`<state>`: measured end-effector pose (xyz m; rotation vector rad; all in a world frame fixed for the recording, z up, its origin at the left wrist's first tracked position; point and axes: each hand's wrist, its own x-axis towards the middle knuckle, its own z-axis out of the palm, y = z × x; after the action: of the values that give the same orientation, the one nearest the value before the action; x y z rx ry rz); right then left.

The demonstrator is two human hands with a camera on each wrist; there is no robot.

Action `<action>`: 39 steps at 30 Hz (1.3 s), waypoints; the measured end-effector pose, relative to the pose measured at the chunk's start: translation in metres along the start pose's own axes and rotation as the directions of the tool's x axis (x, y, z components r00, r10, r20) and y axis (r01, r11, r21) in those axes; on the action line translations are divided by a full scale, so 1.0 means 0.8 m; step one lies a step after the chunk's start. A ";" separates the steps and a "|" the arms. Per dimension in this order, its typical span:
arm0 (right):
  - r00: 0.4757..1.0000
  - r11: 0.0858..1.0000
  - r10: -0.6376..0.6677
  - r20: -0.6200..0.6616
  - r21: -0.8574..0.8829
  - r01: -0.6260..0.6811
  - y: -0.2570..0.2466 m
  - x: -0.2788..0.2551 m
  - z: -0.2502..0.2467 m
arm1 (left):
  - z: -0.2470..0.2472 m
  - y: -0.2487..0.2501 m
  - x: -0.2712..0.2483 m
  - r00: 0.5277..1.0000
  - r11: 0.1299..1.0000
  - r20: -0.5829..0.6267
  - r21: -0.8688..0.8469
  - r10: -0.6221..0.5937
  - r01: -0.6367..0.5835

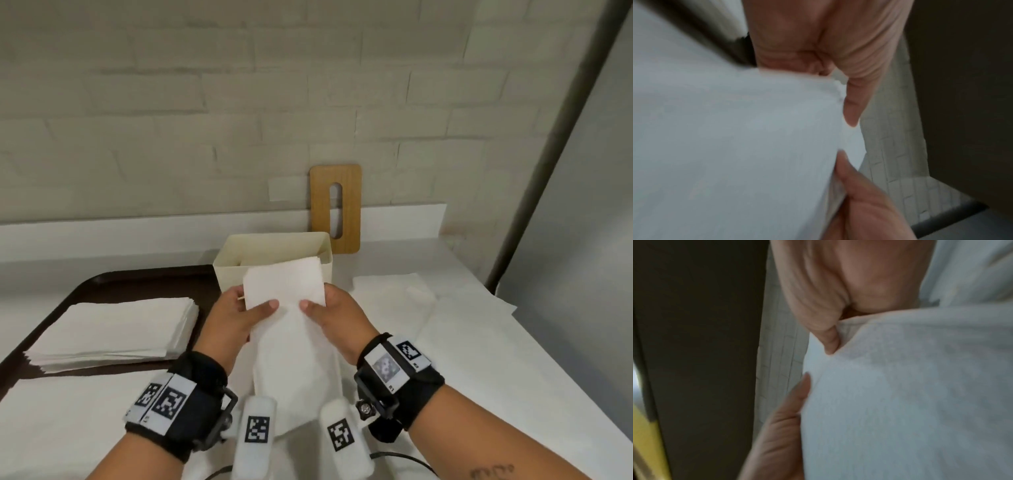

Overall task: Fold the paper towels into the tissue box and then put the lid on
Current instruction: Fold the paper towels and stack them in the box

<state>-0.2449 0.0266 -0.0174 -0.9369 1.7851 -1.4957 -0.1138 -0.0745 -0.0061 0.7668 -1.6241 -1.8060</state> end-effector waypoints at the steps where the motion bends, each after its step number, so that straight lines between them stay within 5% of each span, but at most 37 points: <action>1: 1.000 0.999 0.013 -0.026 0.033 -0.012 0.000 -0.006 0.002 | 0.007 -0.012 -0.005 0.996 0.996 0.057 -0.056 -0.071 0.074; 4: 0.995 0.998 0.056 -0.078 -0.036 -0.059 0.004 -0.022 -0.005 | 0.027 -0.039 -0.020 0.962 0.967 0.159 -0.084 -0.223 0.239; 8: 0.962 0.933 0.082 -0.262 -0.320 -0.167 0.013 -0.041 -0.070 | 0.040 -0.052 -0.026 0.942 0.956 0.182 -0.035 -0.281 0.292; 11: 0.877 0.731 0.166 -0.452 -0.541 -0.417 0.029 -0.058 -0.145 | 0.048 -0.051 -0.027 0.940 0.957 0.182 0.016 -0.288 0.290; 14: 0.754 0.511 0.296 -0.586 -0.570 -0.644 0.044 -0.084 -0.202 | 0.062 -0.047 -0.031 0.926 0.956 0.240 0.051 -0.291 0.287; 18: 0.705 0.438 0.409 -0.579 -0.553 -0.709 0.057 -0.100 -0.224 | 0.080 -0.049 -0.033 0.909 0.956 0.298 0.068 -0.292 0.285; 24: 0.740 0.524 0.353 -0.572 -0.535 -0.663 0.048 -0.098 -0.225 | 0.091 -0.051 -0.032 0.901 0.950 0.300 0.098 -0.312 0.297; 28: 0.831 0.782 0.196 -0.521 -0.428 -0.453 0.014 -0.093 -0.215 | 0.084 -0.051 -0.030 0.910 0.944 0.252 0.071 -0.330 0.322; 31: 0.929 0.968 0.196 -0.314 -0.088 -0.234 -0.027 -0.093 -0.174 | 0.076 -0.053 -0.032 0.923 0.945 0.200 0.061 -0.328 0.322; 33: 0.968 0.965 0.220 -0.122 0.172 -0.198 -0.043 -0.090 -0.140 | 0.072 -0.051 -0.035 0.932 0.948 0.174 0.062 -0.317 0.311; 35: 0.975 0.951 0.219 -0.034 0.230 -0.205 -0.039 -0.079 -0.110 | 0.068 -0.047 -0.041 0.944 0.958 0.160 0.047 -0.287 0.283; 39: 0.976 0.976 0.218 -0.012 0.001 -0.218 -0.007 -0.058 -0.057 | 0.059 -0.042 -0.048 0.942 0.938 0.091 -0.103 -0.323 0.331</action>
<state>-0.2560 0.0899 -0.0036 -0.7067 1.8315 -1.3649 -0.1253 -0.0119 -0.0339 0.9736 -1.4858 -2.1642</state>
